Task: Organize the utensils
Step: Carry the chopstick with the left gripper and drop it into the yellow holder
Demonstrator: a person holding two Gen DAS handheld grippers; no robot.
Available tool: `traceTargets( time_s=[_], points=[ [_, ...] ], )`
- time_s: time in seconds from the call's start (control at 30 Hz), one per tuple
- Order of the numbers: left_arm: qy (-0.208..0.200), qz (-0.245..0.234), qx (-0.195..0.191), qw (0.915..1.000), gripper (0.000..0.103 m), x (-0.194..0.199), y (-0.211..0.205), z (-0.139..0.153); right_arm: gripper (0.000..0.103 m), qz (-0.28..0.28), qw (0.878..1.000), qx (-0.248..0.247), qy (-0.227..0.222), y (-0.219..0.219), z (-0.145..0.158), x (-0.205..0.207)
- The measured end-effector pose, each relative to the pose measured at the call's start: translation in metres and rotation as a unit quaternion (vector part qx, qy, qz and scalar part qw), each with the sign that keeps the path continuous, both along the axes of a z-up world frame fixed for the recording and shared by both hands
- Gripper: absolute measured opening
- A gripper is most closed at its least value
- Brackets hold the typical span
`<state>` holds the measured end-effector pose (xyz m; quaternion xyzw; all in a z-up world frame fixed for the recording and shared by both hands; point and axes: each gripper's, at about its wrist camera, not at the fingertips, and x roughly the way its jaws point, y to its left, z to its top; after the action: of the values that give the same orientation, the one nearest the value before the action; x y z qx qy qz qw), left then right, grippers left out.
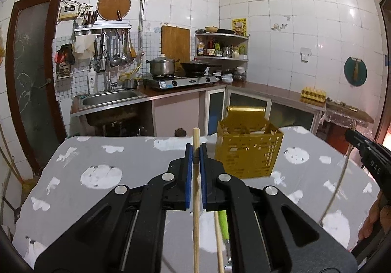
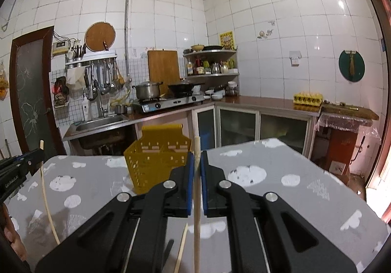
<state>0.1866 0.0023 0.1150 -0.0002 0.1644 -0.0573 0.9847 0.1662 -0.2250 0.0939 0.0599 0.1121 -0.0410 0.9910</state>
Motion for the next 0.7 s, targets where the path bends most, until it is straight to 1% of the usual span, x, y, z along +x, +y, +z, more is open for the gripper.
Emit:
traceTargets(
  time_s=[0.1,0.17,0.3,0.47,0.63,0.7],
  points=[
    [-0.012,-0.007,-0.001,0.9999,0.005,0.012,-0.008,0.014,0.006,0.002,1.000,-0.002,-0.014,-0.001,0.015,0.012],
    [-0.027,-0.008,0.001,0.9996,0.005,0.024,-0.016,0.027,0.006,0.004,1.000,0.000,-0.023,-0.002,0.027,0.021],
    [-0.051,-0.014,-0.014,0.9985,0.005,0.052,-0.029,0.057,0.006,0.005,0.999,-0.004,-0.046,-0.004,0.054,0.041],
    [-0.091,-0.020,-0.027,0.9952,0.005,0.093,-0.054,0.093,0.006,0.009,0.997,-0.005,-0.071,-0.006,0.092,0.075],
    [-0.114,-0.021,-0.043,0.9923,0.005,0.136,-0.072,0.116,0.006,0.011,0.995,0.006,-0.101,-0.007,0.122,0.114],
    [-0.122,-0.022,-0.048,0.9911,0.005,0.151,-0.077,0.122,0.006,0.015,0.994,0.010,-0.108,-0.007,0.128,0.127]
  ],
)
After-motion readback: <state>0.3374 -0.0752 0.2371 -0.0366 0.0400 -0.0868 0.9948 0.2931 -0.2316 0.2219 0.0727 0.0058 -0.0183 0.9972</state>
